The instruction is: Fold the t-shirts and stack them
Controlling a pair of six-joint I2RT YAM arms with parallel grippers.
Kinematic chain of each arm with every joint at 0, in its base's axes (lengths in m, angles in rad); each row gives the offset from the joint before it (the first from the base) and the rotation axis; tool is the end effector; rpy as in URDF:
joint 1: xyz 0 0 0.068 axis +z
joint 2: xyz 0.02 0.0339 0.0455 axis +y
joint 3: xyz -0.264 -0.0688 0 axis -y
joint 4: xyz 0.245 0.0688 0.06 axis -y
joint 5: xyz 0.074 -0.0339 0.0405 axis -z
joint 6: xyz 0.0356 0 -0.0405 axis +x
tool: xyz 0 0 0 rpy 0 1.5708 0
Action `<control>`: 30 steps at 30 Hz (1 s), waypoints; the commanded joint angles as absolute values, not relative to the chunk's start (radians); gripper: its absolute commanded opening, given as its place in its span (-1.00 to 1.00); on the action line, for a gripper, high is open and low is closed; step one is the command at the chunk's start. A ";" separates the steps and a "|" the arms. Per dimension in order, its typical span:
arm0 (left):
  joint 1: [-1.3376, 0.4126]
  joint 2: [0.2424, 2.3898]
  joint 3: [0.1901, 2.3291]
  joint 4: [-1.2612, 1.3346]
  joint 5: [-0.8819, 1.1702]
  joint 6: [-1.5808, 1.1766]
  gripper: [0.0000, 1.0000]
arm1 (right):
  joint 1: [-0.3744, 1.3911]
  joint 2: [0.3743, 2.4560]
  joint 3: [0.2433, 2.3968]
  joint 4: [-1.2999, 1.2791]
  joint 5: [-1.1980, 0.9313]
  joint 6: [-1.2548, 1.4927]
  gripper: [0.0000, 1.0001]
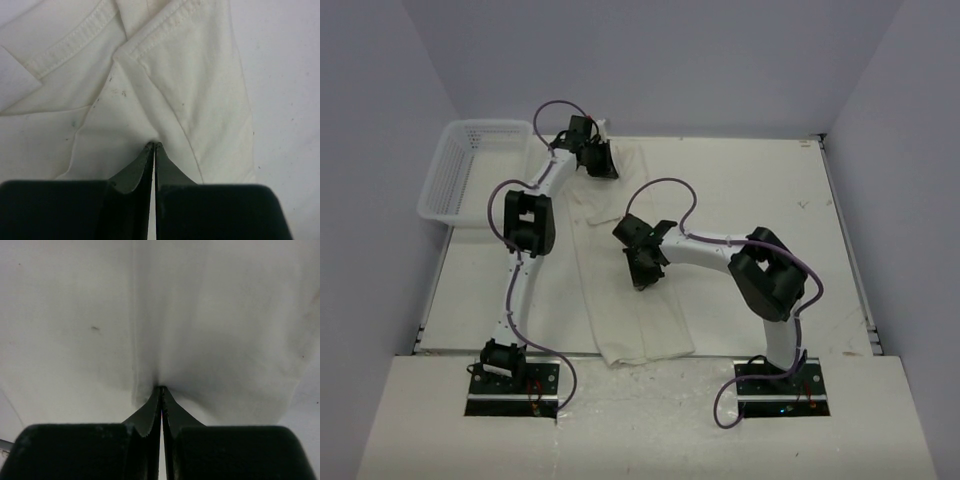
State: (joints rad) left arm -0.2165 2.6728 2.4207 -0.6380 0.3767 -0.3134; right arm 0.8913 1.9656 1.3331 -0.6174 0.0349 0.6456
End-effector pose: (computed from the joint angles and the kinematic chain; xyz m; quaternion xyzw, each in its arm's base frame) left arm 0.5589 -0.1363 0.1465 0.0176 0.9279 -0.2562 0.2702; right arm 0.2455 0.3020 0.1568 -0.1182 0.9799 0.0986 0.1268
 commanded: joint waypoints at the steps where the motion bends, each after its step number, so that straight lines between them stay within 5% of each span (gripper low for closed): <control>1: -0.225 2.757 2.436 -0.542 0.492 -0.293 -0.93 | 0.904 2.045 1.357 -0.699 0.110 0.584 -1.00; 9: -0.258 2.393 2.162 -0.315 0.353 -0.233 -0.88 | 0.907 1.850 1.335 -0.621 0.207 0.519 -1.00; 18: -0.258 2.240 2.340 -0.501 0.279 -0.302 -0.75 | 0.907 1.643 1.375 -0.781 0.342 0.483 -1.00; 22: -0.262 2.091 2.094 -0.619 0.103 -0.394 -0.86 | 0.908 1.519 1.263 -0.847 0.353 0.525 -0.19; 23: -0.264 2.035 2.030 -0.643 0.060 -0.412 -0.91 | 0.907 1.490 1.232 -0.829 0.342 0.531 -0.23; 24: -0.268 2.007 1.902 -0.662 0.034 -0.429 -1.00 | 0.905 1.461 1.200 -0.810 0.304 0.540 -0.50; 25: -0.270 1.950 1.834 -0.649 0.005 -0.431 -1.00 | 0.907 1.409 1.145 -0.777 0.289 0.548 -1.00; 30: -0.275 1.827 1.470 -0.585 -0.100 -0.466 -1.00 | 0.907 1.328 0.990 -0.618 0.135 0.552 -1.00</control>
